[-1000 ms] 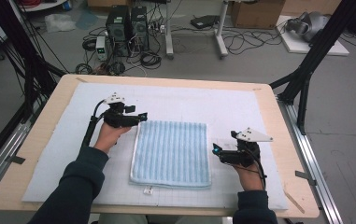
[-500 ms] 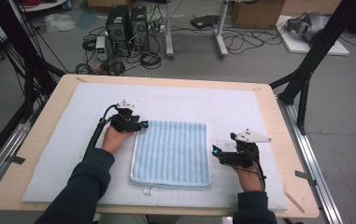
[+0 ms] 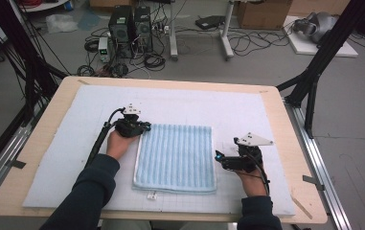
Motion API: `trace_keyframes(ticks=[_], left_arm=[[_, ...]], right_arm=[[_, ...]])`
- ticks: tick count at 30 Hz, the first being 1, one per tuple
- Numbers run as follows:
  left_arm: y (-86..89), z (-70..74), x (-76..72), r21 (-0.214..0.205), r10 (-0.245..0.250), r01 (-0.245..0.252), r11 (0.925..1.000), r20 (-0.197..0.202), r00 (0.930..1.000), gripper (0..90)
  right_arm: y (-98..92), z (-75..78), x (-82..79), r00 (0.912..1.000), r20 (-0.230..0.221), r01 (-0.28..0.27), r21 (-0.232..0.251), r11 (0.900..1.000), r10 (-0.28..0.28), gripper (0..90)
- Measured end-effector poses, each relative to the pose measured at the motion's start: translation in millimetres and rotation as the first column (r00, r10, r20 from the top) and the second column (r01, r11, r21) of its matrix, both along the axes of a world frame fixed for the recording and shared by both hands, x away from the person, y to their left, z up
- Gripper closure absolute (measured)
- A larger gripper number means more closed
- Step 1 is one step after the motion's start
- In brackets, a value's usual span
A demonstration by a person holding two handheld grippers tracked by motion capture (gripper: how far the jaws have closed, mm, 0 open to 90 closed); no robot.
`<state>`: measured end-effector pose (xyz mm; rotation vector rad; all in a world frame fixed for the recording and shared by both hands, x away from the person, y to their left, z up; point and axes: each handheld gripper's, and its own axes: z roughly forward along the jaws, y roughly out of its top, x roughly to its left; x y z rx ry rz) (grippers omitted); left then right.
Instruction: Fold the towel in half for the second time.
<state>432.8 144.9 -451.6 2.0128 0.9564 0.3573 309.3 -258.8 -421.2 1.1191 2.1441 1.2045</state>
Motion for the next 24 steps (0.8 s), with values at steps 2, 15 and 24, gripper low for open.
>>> trace_keyframes(ticks=[2, 15, 24], left_arm=[[0.3, -0.3, 0.0, -0.003, 0.0, 0.0, 1.0, 0.0, 1.0, 83.3], [3.6, -1.2, 2.2, -0.035, 0.005, -0.005, 0.9994, -0.026, 0.9996, 83.9], [4.3, -1.5, 2.7, -0.045, 0.006, -0.007, 0.9989, -0.033, 0.9994, 83.9]], right_arm=[[3.2, -1.7, 2.4, 1.0, -0.005, 0.001, -0.012, 0.9999, -0.001, 11.3], [19.3, -9.4, 64.8, 0.9923, -0.12, 0.029, -0.028, 0.9992, -0.032, 20.7], [32.1, -13.5, 105.5, 0.9853, -0.171, -0.008, -0.039, 0.9992, 0.001, 46.8]])
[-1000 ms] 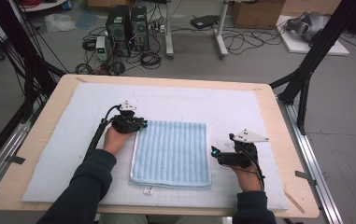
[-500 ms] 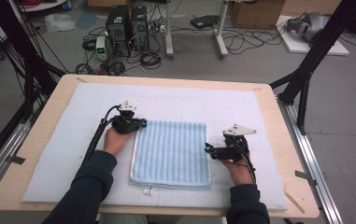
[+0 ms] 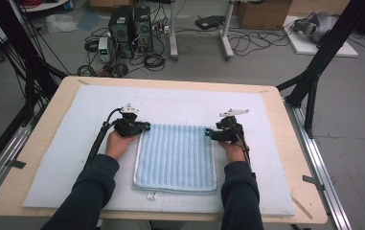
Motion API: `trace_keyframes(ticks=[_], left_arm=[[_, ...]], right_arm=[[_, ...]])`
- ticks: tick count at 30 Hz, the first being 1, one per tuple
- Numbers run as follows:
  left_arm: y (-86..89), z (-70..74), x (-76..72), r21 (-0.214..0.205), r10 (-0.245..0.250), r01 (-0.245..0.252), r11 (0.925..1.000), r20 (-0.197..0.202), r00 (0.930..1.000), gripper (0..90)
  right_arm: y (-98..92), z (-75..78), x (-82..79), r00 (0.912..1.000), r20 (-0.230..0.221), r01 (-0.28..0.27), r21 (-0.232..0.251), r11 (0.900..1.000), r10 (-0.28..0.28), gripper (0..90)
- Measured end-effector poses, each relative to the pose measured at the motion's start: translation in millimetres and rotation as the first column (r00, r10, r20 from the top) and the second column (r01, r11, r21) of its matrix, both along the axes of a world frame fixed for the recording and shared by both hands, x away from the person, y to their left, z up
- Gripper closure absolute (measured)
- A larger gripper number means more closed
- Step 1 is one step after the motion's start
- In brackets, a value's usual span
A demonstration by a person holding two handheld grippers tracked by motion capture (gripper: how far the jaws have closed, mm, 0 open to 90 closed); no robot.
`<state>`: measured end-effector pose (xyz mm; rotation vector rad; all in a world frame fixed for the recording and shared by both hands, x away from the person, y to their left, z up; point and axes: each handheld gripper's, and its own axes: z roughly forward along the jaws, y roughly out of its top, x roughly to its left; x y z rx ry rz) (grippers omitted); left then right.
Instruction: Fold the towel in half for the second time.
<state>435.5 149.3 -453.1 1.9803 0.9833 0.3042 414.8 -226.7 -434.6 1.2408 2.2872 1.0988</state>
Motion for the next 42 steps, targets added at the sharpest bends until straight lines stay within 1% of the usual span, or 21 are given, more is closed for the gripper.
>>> trace_keyframes(ticks=[4, 5, 6, 7, 9, 12, 16, 18, 19, 20, 22, 24, 26, 28, 31, 32, 33, 35, 38, 39, 42], left_arm=[[0.0, 0.1, -0.3, 0.0, -0.002, 0.002, 1.0, -0.001, 1.0, 84.3], [-0.1, 0.1, -0.4, 0.0, -0.002, 0.002, 1.0, -0.001, 1.0, 84.3], [-0.2, 0.1, -0.4, 0.001, -0.001, 0.001, 1.0, 0.0, 1.0, 84.4], [0.0, 0.1, -0.3, 0.0, -0.003, 0.003, 1.0, -0.001, 1.0, 84.4], [0.1, 0.2, -0.3, -0.001, -0.003, 0.003, 1.0, -0.002, 1.0, 84.6], [0.9, 0.3, -0.4, -0.012, -0.005, 0.005, 0.9999, -0.002, 1.0, 84.8], [1.7, 0.9, -1.2, -0.013, -0.001, 0.001, 0.9999, 0.006, 1.0, 85.2], [5.0, 1.1, 0.9, -0.049, 0.021, -0.022, 0.9985, -0.009, 0.9997, 85.5], [7.6, 2.0, 2.2, -0.084, 0.034, -0.035, 0.9959, -0.014, 0.9993, 85.6], [9.9, 4.7, 3.1, -0.116, 0.045, -0.044, 0.9922, 0.001, 0.999, 85.6], [11.4, 14.3, 3.6, -0.16, 0.053, -0.043, 0.9863, 0.062, 0.9967, 85.6], [11.7, 25.9, 3.2, -0.168, 0.049, -0.03, 0.9854, 0.11, 0.9927, 85.6], [11.7, 32.5, -1.8, -0.184, 0.035, -0.011, 0.9828, 0.125, 0.9916, 85.5], [13.1, 34.1, -8.1, -0.193, 0.018, 0.009, 0.9812, 0.137, 0.9904, 85.5], [19.6, 31.0, -18.1, -0.223, 0.017, 0.013, 0.9747, 0.13, 0.9913, 85.5], [20.8, 29.9, -21.1, -0.23, 0.016, 0.015, 0.973, 0.133, 0.991, 85.5], [22.5, 28.9, -24.9, -0.238, 0.014, 0.019, 0.9712, 0.136, 0.9906, 85.5], [25.4, 26.6, -33.0, -0.25, 0.004, 0.031, 0.9679, 0.137, 0.9906, 85.5], [31.3, 25.9, -44.9, -0.269, -0.005, 0.045, 0.9621, 0.148, 0.989, 85.4], [32.7, 26.7, -48.1, -0.274, -0.01, 0.052, 0.9604, 0.151, 0.9885, 85.5], [35.2, 29.4, -58.9, -0.289, -0.021, 0.069, 0.9548, 0.166, 0.9858, 85.5]], right_arm=[[6.9, -8.0, 6.3, 0.9996, -0.025, -0.011, -0.025, 0.9996, 0.01, 58.3], [7.2, -10.5, 6.5, 0.9994, -0.035, -0.006, -0.021, 0.9998, 0.005, 62.4], [6.0, -10.8, 6.5, 0.9994, -0.034, -0.004, 0.002, 1.0, 0.004, 74.0], [5.8, -11.2, 6.3, 0.9988, -0.047, -0.015, 0.021, 0.9997, 0.016, 78.2], [9.8, -10.4, 5.4, 0.9993, -0.031, -0.022, -0.009, 0.9997, 0.022, 81.9], [13.8, -8.1, 4.3, 0.9997, -0.002, -0.026, -0.058, 0.9979, 0.026, 83.1], [13.0, -6.5, 3.7, 0.9997, 0.022, -0.008, -0.05, 0.9987, 0.009, 83.6], [13.4, -5.8, 3.6, 0.9994, 0.033, -0.003, -0.052, 0.9986, 0.005, 83.6], [13.4, -4.6, 3.5, 0.999, 0.044, -0.003, -0.054, 0.9985, 0.005, 83.6], [13.5, -3.0, 3.4, 0.998, 0.063, 0.005, -0.052, 0.9986, -0.002, 83.6], [12.8, 1.9, 3.9, 0.9944, 0.104, 0.024, -0.039, 0.9989, -0.019, 83.6], [11.2, 7.8, 2.8, 0.9871, 0.154, 0.045, -0.007, 0.9989, -0.044, 83.5], [8.1, 12.0, 0.4, 0.9836, 0.171, 0.05, 0.051, 0.9975, -0.058, 83.5], [5.7, 14.1, -3.8, 0.9838, 0.173, 0.035, 0.069, 0.997, -0.047, 83.4], [1.9, 16.2, -12.5, 0.9798, 0.199, 0.004, 0.087, 0.9962, -0.021, 83.3], [1.3, 16.9, -16.0, 0.981, 0.194, -0.007, 0.105, 0.9945, -0.014, 83.2], [1.1, 18.6, -18.4, 0.9826, 0.186, -0.023, 0.105, 0.9942, 0.003, 83.3], [2.3, 23.4, -24.5, 0.9801, 0.196, -0.048, 0.087, 0.995, 0.03, 83.3], [3.9, 33.2, -35.4, 0.973, 0.223, -0.081, 0.077, 0.9938, 0.062, 83.3], [4.2, 35.4, -39.7, 0.9677, 0.243, -0.089, 0.075, 0.9932, 0.068, 83.3], [4.1, 37.4, -52.5, 0.965, 0.246, -0.112, 0.076, 0.9908, 0.09, 83.2]])
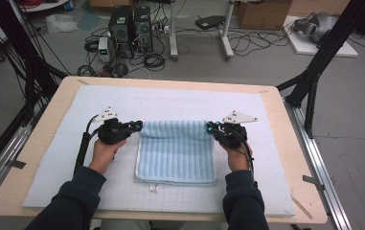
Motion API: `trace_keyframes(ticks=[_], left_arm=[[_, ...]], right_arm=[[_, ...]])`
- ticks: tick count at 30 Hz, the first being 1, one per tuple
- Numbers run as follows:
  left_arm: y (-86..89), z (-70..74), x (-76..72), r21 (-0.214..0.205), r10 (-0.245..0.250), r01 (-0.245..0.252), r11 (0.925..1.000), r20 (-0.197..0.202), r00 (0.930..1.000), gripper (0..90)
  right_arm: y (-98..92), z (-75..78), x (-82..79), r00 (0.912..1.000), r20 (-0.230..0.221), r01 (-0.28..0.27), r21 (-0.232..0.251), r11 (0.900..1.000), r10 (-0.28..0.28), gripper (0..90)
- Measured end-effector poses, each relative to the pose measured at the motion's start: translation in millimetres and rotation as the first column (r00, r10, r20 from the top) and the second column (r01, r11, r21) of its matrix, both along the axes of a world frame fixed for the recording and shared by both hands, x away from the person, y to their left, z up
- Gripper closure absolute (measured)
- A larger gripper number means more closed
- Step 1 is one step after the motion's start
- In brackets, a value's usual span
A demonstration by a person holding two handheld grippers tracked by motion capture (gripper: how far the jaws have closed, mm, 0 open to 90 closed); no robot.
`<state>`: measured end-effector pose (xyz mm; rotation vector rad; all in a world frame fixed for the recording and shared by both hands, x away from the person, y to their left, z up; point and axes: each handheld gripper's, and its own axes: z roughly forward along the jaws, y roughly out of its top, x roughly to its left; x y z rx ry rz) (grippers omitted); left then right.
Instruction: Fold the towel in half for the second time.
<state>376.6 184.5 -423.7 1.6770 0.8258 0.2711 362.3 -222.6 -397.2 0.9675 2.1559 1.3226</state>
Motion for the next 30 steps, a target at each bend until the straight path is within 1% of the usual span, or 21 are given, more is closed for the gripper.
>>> trace_keyframes(ticks=[2, 5, 7, 10, 13, 17, 20, 23, 27, 30], left_arm=[[0.1, 1.8, -7.4, 0.002, -0.021, 0.021, 0.9998, 0.015, 0.9997, 85.4], [-0.1, 2.5, -20.3, 0.004, -0.051, 0.051, 0.9987, 0.032, 0.9982, 85.3], [0.7, 1.0, -29.8, -0.007, -0.064, 0.065, 0.9979, 0.037, 0.9972, 85.3], [1.1, -3.0, -41.7, 0.009, -0.087, 0.087, 0.9962, 0.043, 0.9952, 85.3], [1.0, -8.7, -49.9, 0.023, -0.104, 0.103, 0.9944, 0.042, 0.9937, 85.1], [-1.7, -11.1, -58.3, 0.058, -0.122, 0.119, 0.9913, 0.048, 0.9914, 85.1], [-1.8, -10.9, -65.1, 0.053, -0.136, 0.133, 0.9897, 0.053, 0.9893, 85.1], [-1.9, -10.8, -70.0, 0.071, -0.153, 0.149, 0.9863, 0.061, 0.9863, 85.1], [-1.3, -12.5, -77.4, 0.075, -0.166, 0.161, 0.9841, 0.054, 0.9847, 85.0], [0.4, -12.5, -82.2, 0.066, -0.173, 0.17, 0.9833, 0.048, 0.9837, 85.0]], right_arm=[[-1.5, -1.2, -9.6, 0.9999, 0.006, -0.008, -0.005, 1.0, 0.009, 83.1], [-4.6, -3.7, -23.5, 0.9998, 0.003, -0.02, -0.006, 0.9998, 0.02, 83.1], [-6.3, -6.8, -32.9, 0.9997, 0.004, -0.026, -0.003, 0.9997, 0.026, 82.8], [-7.9, -12.9, -47.1, 0.9992, 0.001, -0.041, -0.007, 0.9991, 0.041, 82.8], [-9.7, -19.3, -59.0, 0.9989, -0.003, -0.047, -0.006, 0.9989, 0.047, 82.7], [-12.2, -26.3, -68.0, 0.999, -0.005, -0.044, 0.005, 0.999, 0.044, 82.7], [-13.6, -28.1, -75.2, 0.999, -0.005, -0.044, -0.003, 0.999, 0.044, 82.7], [-14.9, -28.9, -82.8, 0.9987, -0.004, -0.051, -0.01, 0.9987, 0.051, 82.5], [-14.7, -26.5, -91.6, 0.9984, 0.005, -0.057, -0.034, 0.9978, 0.057, 82.5], [-14.6, -24.8, -96.8, 0.9977, 0.012, -0.066, -0.039, 0.997, 0.067, 82.4]])
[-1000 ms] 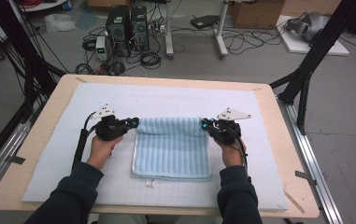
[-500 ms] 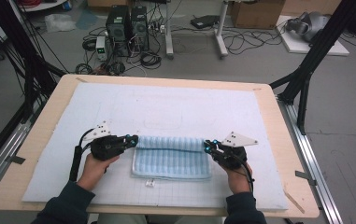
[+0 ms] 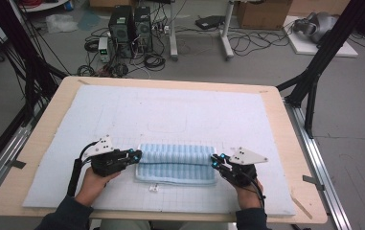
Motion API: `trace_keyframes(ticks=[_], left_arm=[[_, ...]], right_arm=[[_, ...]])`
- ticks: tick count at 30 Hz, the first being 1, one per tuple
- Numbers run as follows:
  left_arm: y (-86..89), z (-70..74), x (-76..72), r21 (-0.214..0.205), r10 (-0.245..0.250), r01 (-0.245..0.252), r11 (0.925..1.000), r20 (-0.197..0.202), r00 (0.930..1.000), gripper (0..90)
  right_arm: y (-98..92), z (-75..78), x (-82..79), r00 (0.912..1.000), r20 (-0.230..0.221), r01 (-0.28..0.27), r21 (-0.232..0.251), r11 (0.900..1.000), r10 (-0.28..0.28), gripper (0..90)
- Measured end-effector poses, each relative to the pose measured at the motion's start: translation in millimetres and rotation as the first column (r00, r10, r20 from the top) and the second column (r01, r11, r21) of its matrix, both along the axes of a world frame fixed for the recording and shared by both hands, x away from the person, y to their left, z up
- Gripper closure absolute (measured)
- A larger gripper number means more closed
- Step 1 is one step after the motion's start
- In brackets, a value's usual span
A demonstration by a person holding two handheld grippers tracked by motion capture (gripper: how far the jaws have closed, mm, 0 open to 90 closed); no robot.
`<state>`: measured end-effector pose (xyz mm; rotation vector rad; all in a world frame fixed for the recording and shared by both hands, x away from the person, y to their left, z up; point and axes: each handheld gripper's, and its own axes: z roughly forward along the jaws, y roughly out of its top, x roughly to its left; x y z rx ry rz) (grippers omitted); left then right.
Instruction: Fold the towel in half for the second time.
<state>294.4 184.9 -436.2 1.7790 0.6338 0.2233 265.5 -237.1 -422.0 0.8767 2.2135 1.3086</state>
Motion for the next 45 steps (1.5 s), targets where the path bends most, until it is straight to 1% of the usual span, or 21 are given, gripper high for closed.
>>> trace_keyframes(ticks=[4, 6, 7, 9, 11, 12, 14, 16, 18, 19, 21, 23, 26, 29, 30, 31, 35, 37, 41, 43, 45], left_arm=[[-0.5, -1.1, -5.5, 0.01, -0.019, 0.019, 0.9998, -0.006, 0.9998, 84.9], [-0.8, -2.5, -6.1, 0.017, -0.045, 0.045, 0.9988, -0.03, 0.9985, 84.7], [-0.2, -2.8, -4.6, 0.033, -0.058, 0.059, 0.9977, -0.044, 0.9974, 84.1], [3.3, -2.5, -1.6, 0.043, -0.059, 0.062, 0.9972, -0.068, 0.9959, 79.6], [7.4, -0.4, 0.2, 0.01, -0.025, 0.025, 0.9996, -0.068, 0.9974, 71.5], [10.1, 1.6, 1.7, -0.017, -0.008, 0.007, 0.9998, -0.077, 0.997, 64.5], [14.7, 5.8, 3.3, -0.059, 0.031, -0.036, 0.9976, -0.071, 0.997, 58.1], [18.1, 8.1, 5.7, -0.077, 0.061, -0.067, 0.9948, -0.067, 0.9959, 55.9], [18.6, 7.8, 8.3, -0.098, 0.087, -0.094, 0.9908, -0.076, 0.9933, 54.0], [17.5, 7.1, 9.4, -0.096, 0.091, -0.099, 0.9904, -0.08, 0.9926, 54.1], [12.0, 4.3, 10.8, -0.071, 0.091, -0.098, 0.9927, -0.088, 0.9919, 54.7], [3.4, -0.6, 11.8, -0.044, 0.077, -0.082, 0.9957, -0.106, 0.9914, 56.0], [-11.1, -7.6, 11.4, 0.045, 0.058, -0.053, 0.9976, -0.127, 0.9902, 59.1], [-23.1, -13.6, 8.1, 0.144, 0.046, -0.024, 0.9893, -0.152, 0.9873, 61.9], [-26.2, -13.7, 6.8, 0.178, 0.045, -0.019, 0.9839, -0.144, 0.9886, 62.6], [-28.2, -13.1, 4.9, 0.193, 0.043, -0.017, 0.9811, -0.131, 0.9905, 62.6], [-27.9, -13.8, 1.3, 0.204, 0.042, -0.01, 0.9789, -0.151, 0.9876, 64.1], [-26.5, -13.8, -0.9, 0.22, 0.035, -0.001, 0.9756, -0.151, 0.9878, 65.4], [-25.0, -14.3, -5.0, 0.223, 0.032, 0.002, 0.9749, -0.151, 0.988, 65.7], [-24.9, -14.0, -6.0, 0.234, 0.03, 0.005, 0.9722, -0.145, 0.989, 65.7], [-24.4, -14.2, -5.7, 0.219, 0.029, 0.005, 0.9756, -0.154, 0.9877, 65.7]], right_arm=[[-0.2, -0.3, -5.3, 0.9999, -0.007, -0.009, -0.013, 0.9999, 0.009, 82.3], [-1.0, -1.2, -8.2, 0.9998, -0.018, -0.012, -0.025, 0.9996, 0.012, 82.0], [-1.4, -2.0, -9.3, 0.9997, -0.022, -0.007, -0.032, 0.9995, 0.007, 82.0], [-2.1, -3.5, -11.7, 0.9994, -0.035, -0.005, -0.044, 0.999, 0.004, 80.6], [-3.4, -4.1, -14.0, 0.999, -0.044, 0.001, -0.045, 0.999, -0.003, 72.4], [-4.9, -3.0, -15.1, 0.9989, -0.044, 0.013, -0.036, 0.9993, -0.015, 69.7], [-9.1, 1.3, -16.2, 0.9992, -0.024, 0.032, -0.008, 0.9994, -0.033, 64.5], [-12.4, 6.0, -15.6, 0.9965, -0.011, 0.083, 0.016, 0.9964, -0.083, 61.9], [-12.8, 8.4, -15.0, 0.9936, 0.002, 0.113, 0.023, 0.9933, -0.113, 59.2], [-11.7, 8.8, -14.1, 0.9923, 0.0, 0.124, 0.032, 0.9917, -0.124, 58.8], [-6.1, 7.7, -11.3, 0.9924, -0.001, 0.123, 0.02, 0.9922, -0.123, 57.8], [3.6, 3.9, -8.1, 0.9938, -0.008, 0.111, -0.02, 0.9936, -0.111, 57.6], [17.7, -4.8, -2.3, 0.9961, -0.035, 0.078, -0.072, 0.9943, -0.081, 57.7], [26.6, -15.0, 1.3, 0.9961, -0.072, 0.041, -0.141, 0.9892, -0.051, 58.0], [28.4, -18.5, 1.4, 0.9946, -0.095, 0.026, -0.165, 0.986, -0.042, 58.1], [29.2, -21.9, 1.7, 0.9943, -0.102, 0.015, -0.18, 0.9836, -0.034, 58.2], [26.1, -23.3, -2.8, 0.9925, -0.12, 0.007, -0.164, 0.9864, -0.027, 58.2], [25.8, -22.7, -5.8, 0.9926, -0.121, -0.008, -0.177, 0.9842, -0.013, 58.2], [26.6, -21.1, -10.8, 0.9926, -0.121, -0.02, -0.205, 0.9785, -0.005, 58.2], [26.9, -20.7, -12.0, 0.9924, -0.123, -0.02, -0.213, 0.9768, -0.007, 58.2], [27.3, -19.7, -13.2, 0.9912, -0.132, -0.02, -0.217, 0.9759, -0.009, 58.2]])
